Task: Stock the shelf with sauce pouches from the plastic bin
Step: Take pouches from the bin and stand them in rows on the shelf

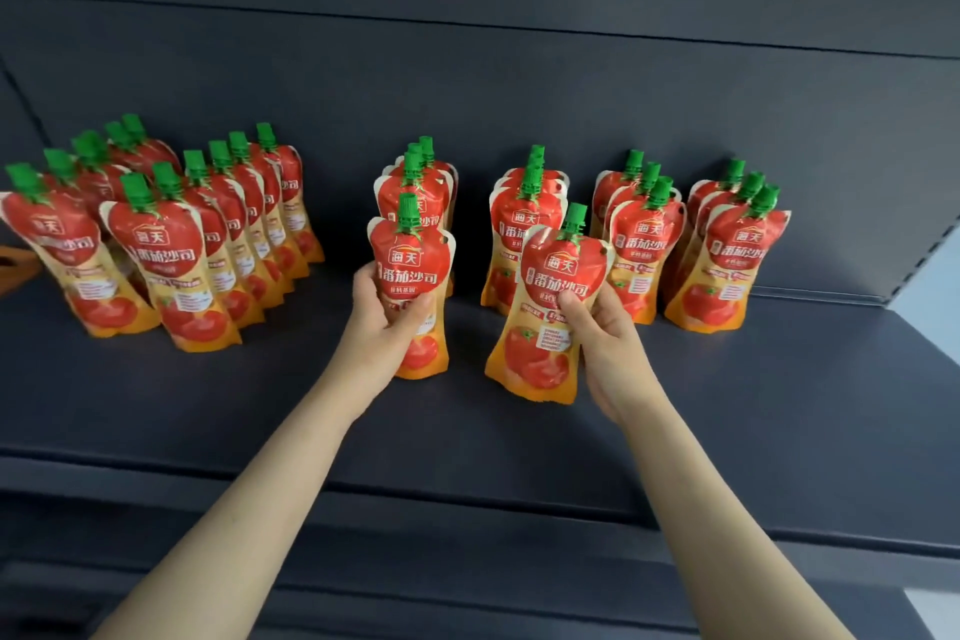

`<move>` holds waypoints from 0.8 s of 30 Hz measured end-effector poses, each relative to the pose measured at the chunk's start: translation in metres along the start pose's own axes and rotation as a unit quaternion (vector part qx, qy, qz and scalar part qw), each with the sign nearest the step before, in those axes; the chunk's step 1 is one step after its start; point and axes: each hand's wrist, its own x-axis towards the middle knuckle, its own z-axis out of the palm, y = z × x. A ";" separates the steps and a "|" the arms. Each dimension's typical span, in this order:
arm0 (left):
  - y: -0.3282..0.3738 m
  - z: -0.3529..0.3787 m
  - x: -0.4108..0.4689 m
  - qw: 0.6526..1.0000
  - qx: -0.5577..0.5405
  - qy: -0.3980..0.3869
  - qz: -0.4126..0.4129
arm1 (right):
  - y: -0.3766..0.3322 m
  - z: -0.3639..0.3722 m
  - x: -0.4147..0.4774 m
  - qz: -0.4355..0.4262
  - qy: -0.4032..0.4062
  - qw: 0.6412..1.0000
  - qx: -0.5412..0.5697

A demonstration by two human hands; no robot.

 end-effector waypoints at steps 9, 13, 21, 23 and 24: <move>-0.023 -0.037 -0.013 0.991 0.096 -0.094 -0.011 | -0.004 0.003 -0.012 -0.040 -0.055 0.995 -0.069; -0.025 -0.052 -0.009 0.981 0.137 -0.135 -0.020 | -0.005 0.007 -0.022 -0.036 -0.073 0.988 -0.132; -0.022 -0.061 -0.001 0.966 0.193 -0.171 0.011 | 0.020 0.002 -0.039 0.009 -0.048 0.947 -0.318; -0.024 -0.060 0.003 0.969 0.196 -0.151 0.028 | 0.025 0.005 -0.033 -0.006 -0.019 0.945 -0.328; -0.026 -0.060 0.006 0.970 0.194 -0.140 0.033 | 0.028 0.006 -0.029 -0.013 -0.009 0.943 -0.332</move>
